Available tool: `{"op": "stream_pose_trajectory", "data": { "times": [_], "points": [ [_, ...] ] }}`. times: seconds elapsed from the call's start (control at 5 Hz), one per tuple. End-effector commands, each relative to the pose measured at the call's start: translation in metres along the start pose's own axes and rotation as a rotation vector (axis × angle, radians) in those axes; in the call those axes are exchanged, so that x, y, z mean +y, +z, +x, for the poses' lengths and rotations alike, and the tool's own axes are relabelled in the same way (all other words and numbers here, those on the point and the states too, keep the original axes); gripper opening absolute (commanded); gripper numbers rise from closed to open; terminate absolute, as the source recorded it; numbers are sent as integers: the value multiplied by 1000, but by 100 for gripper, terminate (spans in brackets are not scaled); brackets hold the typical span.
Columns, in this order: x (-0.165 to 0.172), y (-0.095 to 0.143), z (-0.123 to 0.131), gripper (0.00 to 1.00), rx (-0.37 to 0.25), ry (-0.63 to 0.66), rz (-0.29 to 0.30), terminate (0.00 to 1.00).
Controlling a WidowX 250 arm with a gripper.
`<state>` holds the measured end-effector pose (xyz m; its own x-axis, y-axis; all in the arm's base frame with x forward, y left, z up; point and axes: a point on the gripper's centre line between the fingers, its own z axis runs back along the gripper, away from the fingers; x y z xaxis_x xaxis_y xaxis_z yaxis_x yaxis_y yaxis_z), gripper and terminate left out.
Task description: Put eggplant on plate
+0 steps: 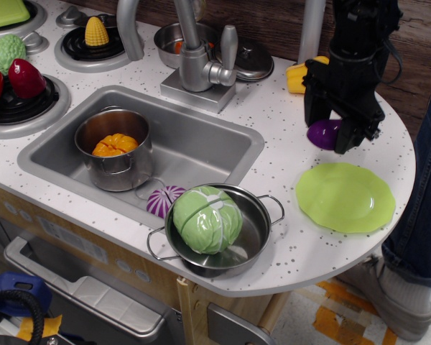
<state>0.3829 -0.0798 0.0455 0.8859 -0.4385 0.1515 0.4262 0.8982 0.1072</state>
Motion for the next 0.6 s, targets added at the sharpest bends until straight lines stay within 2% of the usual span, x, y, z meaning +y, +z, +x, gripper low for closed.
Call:
{"op": "stream_pose_trajectory", "data": {
  "times": [0.0, 0.2, 0.4],
  "points": [
    [-17, 29, -4, 0, -101, 67, 44, 0],
    [-29, 26, -11, 0, -113, 95, 17, 0],
    [-44, 23, -11, 100, -131, 125, 17, 0]
  ]
}}
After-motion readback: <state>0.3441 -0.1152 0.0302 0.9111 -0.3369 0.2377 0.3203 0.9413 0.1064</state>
